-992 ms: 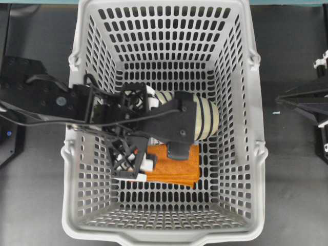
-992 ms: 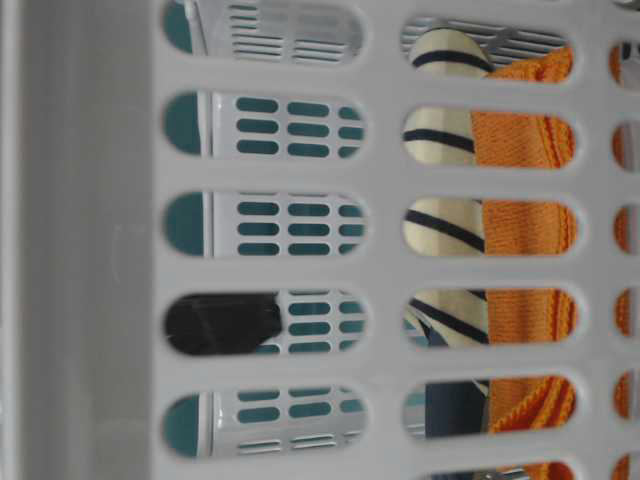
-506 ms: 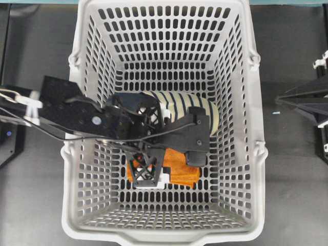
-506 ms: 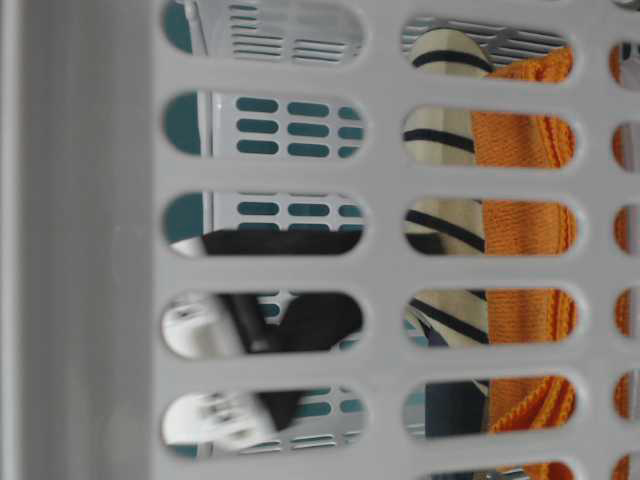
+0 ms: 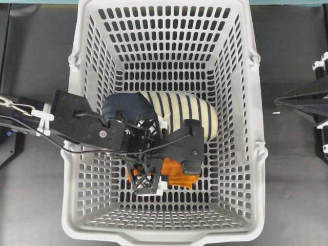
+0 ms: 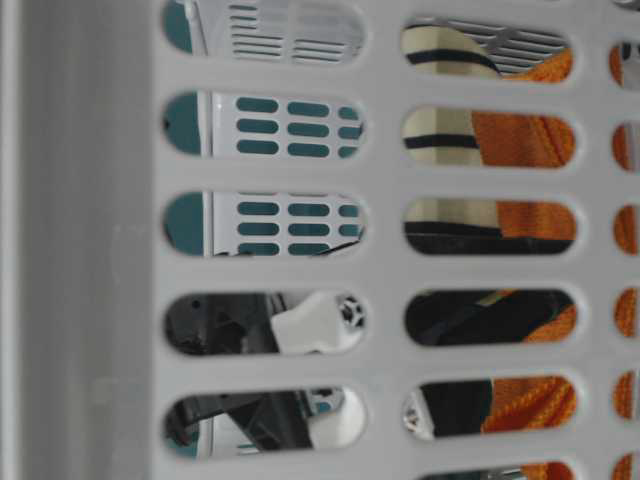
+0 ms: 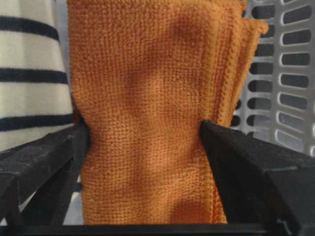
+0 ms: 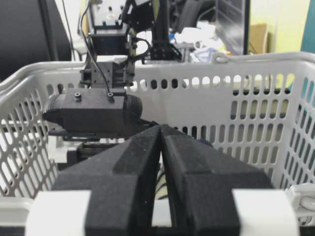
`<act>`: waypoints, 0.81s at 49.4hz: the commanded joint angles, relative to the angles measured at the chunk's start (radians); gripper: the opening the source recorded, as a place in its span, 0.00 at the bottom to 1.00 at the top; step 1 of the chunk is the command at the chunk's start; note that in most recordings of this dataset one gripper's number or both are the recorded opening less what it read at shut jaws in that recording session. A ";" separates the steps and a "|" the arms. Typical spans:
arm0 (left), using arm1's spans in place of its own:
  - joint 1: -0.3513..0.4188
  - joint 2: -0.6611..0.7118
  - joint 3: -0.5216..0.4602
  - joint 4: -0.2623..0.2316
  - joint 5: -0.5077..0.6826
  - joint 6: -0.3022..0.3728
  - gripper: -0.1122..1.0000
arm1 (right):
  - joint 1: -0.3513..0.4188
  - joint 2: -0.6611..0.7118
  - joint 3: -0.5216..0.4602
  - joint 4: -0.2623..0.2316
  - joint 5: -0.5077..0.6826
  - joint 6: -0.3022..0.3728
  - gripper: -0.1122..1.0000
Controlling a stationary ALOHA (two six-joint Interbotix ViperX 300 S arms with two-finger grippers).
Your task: Pick up the orange cloth from the shopping basket with the left arm.
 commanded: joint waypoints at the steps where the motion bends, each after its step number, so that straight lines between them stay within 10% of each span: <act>1: -0.002 0.000 0.002 0.005 -0.003 0.003 0.91 | 0.002 0.008 -0.006 0.005 -0.005 0.000 0.10; 17: -0.002 -0.002 0.014 0.005 -0.003 -0.002 0.86 | 0.000 0.008 -0.006 0.005 -0.005 0.000 0.10; 32: -0.002 -0.008 0.009 0.005 -0.003 0.021 0.25 | -0.002 0.006 -0.006 0.005 -0.005 0.000 0.10; 40: -0.002 -0.020 0.005 0.005 0.005 0.044 0.23 | -0.002 0.006 -0.005 0.005 0.002 0.000 0.10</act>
